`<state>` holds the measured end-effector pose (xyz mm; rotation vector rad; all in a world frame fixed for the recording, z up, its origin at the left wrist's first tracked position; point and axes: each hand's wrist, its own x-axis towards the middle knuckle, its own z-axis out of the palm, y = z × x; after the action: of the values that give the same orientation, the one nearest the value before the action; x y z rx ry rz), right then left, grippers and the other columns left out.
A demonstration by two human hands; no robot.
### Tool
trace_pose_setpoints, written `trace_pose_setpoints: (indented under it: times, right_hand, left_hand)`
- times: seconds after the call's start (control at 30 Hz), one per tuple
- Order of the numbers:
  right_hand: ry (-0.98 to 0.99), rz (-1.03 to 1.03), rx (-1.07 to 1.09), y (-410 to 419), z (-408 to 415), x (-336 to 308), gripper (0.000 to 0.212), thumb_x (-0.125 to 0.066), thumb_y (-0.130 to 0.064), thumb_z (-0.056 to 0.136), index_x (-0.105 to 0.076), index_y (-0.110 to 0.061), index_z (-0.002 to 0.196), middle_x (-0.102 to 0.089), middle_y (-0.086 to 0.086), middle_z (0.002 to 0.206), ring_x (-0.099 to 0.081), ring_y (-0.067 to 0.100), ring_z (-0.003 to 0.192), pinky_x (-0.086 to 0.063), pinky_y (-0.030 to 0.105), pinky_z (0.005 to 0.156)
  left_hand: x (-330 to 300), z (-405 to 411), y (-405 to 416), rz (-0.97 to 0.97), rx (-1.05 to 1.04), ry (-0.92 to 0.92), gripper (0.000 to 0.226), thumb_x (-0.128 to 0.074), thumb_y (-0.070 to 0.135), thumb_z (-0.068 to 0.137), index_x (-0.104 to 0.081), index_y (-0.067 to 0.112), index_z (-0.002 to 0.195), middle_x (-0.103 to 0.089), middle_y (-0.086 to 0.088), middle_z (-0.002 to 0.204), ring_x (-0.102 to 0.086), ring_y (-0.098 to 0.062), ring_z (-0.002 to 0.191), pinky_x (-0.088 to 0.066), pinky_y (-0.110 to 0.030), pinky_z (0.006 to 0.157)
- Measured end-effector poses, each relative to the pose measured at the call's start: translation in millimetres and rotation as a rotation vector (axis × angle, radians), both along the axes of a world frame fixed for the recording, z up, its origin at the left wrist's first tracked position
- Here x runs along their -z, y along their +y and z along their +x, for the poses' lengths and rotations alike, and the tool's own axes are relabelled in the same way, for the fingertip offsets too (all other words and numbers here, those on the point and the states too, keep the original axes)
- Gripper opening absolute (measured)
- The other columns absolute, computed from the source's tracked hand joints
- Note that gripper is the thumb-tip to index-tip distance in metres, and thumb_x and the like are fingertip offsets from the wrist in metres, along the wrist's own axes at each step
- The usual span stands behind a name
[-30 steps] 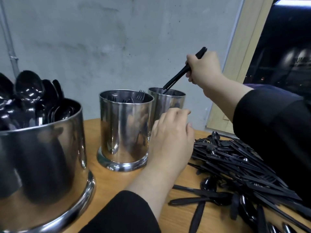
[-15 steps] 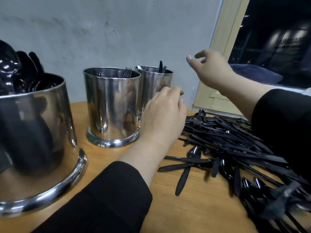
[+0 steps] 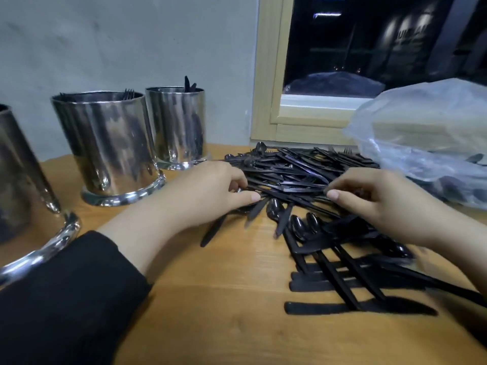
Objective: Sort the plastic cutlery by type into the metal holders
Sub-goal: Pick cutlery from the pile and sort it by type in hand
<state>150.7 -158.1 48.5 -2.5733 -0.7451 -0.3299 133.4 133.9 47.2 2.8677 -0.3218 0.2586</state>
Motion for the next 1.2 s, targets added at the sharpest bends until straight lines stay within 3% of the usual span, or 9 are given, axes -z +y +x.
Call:
trace_pose_setpoints:
  times: [0.17,0.37,0.47,0.57,0.67,0.77,0.87,1.0,1.2]
  right_hand:
    - [0.005,0.082,-0.010,-11.2,2.0,16.7,0.017,-0.058,-0.050,0.091,-0.071,-0.039,0.095,-0.064,-0.030,0.092,-0.059,-0.010,0.088,-0.039,0.013,0.070]
    - [0.027,0.095,-0.063,-6.5,3.8,25.6,0.019,-0.058,-0.051,0.091,-0.072,-0.039,0.094,-0.066,-0.026,0.093,-0.058,-0.010,0.090,-0.040,0.013,0.074]
    - [0.026,0.138,-0.070,-9.3,2.2,21.3,0.014,-0.059,-0.047,0.093,-0.071,-0.040,0.093,-0.062,-0.037,0.088,-0.057,-0.015,0.084,-0.036,0.002,0.065]
    - [0.061,0.121,-0.074,-13.3,0.6,15.7,0.012,-0.060,-0.044,0.095,-0.071,-0.040,0.095,-0.061,-0.039,0.083,-0.057,-0.016,0.078,-0.036,0.003,0.060]
    - [0.112,0.014,-0.080,-13.4,-1.2,14.0,0.015,-0.059,-0.048,0.093,-0.070,-0.043,0.101,-0.066,-0.028,0.094,-0.058,-0.010,0.088,-0.043,0.011,0.072]
    - [0.097,-0.043,-0.069,-5.9,-2.9,17.2,0.030,-0.059,-0.055,0.090,-0.068,-0.041,0.115,-0.064,-0.024,0.107,-0.058,-0.007,0.099,-0.047,0.021,0.089]
    - [0.073,-0.104,-0.034,5.7,-2.2,22.9,0.044,-0.058,-0.060,0.089,-0.063,-0.037,0.126,-0.064,-0.020,0.113,-0.060,0.002,0.104,-0.049,0.029,0.095]
    - [0.087,-0.129,-0.012,18.1,0.0,30.1,0.036,-0.064,-0.048,0.092,-0.065,-0.036,0.126,-0.068,-0.016,0.114,-0.063,0.008,0.109,-0.049,0.036,0.100]
    - [0.161,0.027,0.036,20.6,3.8,34.3,0.019,-0.071,-0.028,0.092,-0.074,-0.035,0.109,-0.070,-0.018,0.091,-0.062,-0.006,0.086,-0.044,0.012,0.074]
  left_hand:
    - [2.4,1.0,-3.7,0.124,-0.038,0.083,0.044,-0.062,0.055,0.094,-0.067,0.028,0.128,-0.066,0.008,0.120,-0.063,-0.013,0.103,-0.052,-0.031,0.088]
    - [11.2,6.9,-1.6,0.175,-0.018,0.120,0.025,-0.070,0.044,0.093,-0.072,0.031,0.115,-0.064,0.015,0.105,-0.060,-0.009,0.093,-0.047,-0.028,0.077]
    - [14.8,9.5,-3.9,0.166,-0.006,0.087,0.014,-0.069,0.042,0.093,-0.072,0.034,0.105,-0.064,0.016,0.100,-0.059,-0.008,0.092,-0.043,-0.027,0.072]
    - [16.0,9.7,-6.2,0.126,0.011,0.090,0.008,-0.070,0.042,0.093,-0.069,0.037,0.100,-0.064,0.017,0.100,-0.058,-0.003,0.090,-0.046,-0.027,0.074]
    - [13.9,5.3,-7.9,0.035,0.037,0.101,0.013,-0.068,0.036,0.094,-0.070,0.040,0.107,-0.066,0.020,0.102,-0.059,0.005,0.090,-0.050,-0.022,0.078]
    - [11.5,0.0,-12.0,-0.026,0.047,0.084,0.017,-0.063,0.034,0.097,-0.071,0.041,0.110,-0.066,0.020,0.104,-0.058,0.005,0.094,-0.052,-0.027,0.087]
    - [12.4,-1.1,-17.5,-0.013,0.044,0.040,0.018,-0.058,0.038,0.100,-0.070,0.039,0.114,-0.062,0.020,0.103,-0.056,0.003,0.094,-0.051,-0.031,0.089]
    - [14.2,-2.3,-23.6,-0.062,0.056,-0.066,0.021,-0.057,0.038,0.101,-0.070,0.034,0.117,-0.063,0.015,0.105,-0.059,-0.006,0.099,-0.051,-0.036,0.091]
    - [14.3,-7.5,-33.3,-0.152,0.106,-0.160,0.022,-0.056,0.035,0.102,-0.071,0.032,0.117,-0.067,0.015,0.107,-0.059,-0.005,0.099,-0.051,-0.034,0.091]
